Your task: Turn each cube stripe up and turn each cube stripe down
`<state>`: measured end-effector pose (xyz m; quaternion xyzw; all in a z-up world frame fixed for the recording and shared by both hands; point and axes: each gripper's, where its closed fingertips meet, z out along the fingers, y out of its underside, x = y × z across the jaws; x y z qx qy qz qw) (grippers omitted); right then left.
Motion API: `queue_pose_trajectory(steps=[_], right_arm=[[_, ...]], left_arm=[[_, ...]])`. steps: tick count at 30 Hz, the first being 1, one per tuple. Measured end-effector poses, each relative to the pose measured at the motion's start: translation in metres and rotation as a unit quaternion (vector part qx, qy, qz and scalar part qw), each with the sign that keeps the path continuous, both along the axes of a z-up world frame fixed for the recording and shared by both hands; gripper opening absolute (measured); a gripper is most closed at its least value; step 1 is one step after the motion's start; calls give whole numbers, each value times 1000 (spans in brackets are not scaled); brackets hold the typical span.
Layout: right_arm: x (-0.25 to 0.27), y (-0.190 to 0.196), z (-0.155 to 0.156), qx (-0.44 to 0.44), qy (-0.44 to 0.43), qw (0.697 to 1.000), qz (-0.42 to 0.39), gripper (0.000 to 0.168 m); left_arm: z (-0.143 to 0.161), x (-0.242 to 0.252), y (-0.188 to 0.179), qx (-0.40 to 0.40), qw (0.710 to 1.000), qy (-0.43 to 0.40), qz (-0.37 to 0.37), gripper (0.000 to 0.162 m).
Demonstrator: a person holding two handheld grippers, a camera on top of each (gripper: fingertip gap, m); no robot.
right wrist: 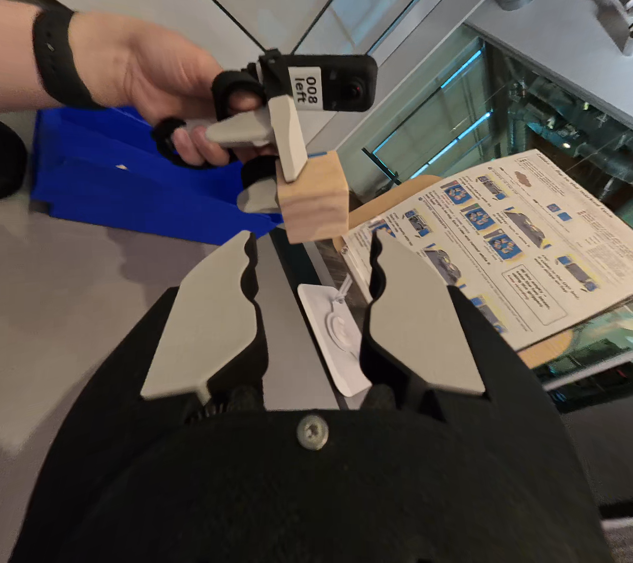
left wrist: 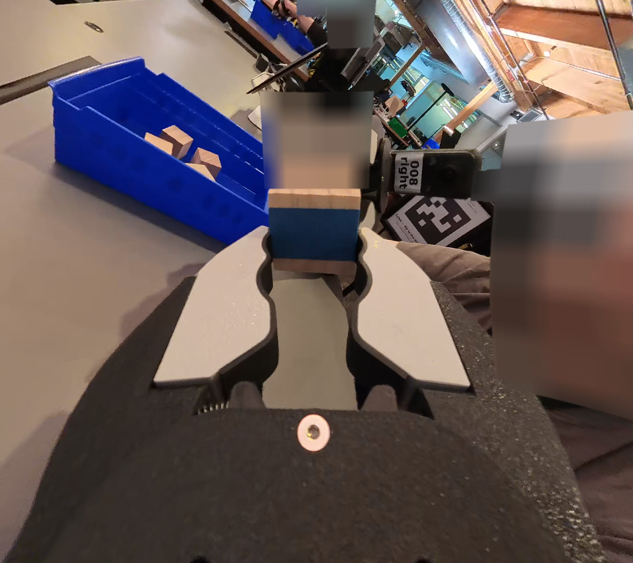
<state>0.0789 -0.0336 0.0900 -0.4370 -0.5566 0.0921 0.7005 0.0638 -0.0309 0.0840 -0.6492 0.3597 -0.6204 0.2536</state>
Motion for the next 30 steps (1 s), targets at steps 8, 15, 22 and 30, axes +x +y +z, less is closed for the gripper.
queue_pose_trajectory(steps=[8,15,22,30], right_arm=[[-6,8,-8,20,-11,999,-23,63],[-6,3,-14,-6,-37,999,2,46],[121,29,-36,-246,-185,944,-115,45],[259,10,-172,-572,-354,700,-241,46]], left_arm=[[-7,12,-9,-4,999,-5,-37,45],[-11,21,-18,-24,997,-19,-77,45],[10,-22,3,45,999,-12,18,46],[18,-68,11,129,982,69,116,40]])
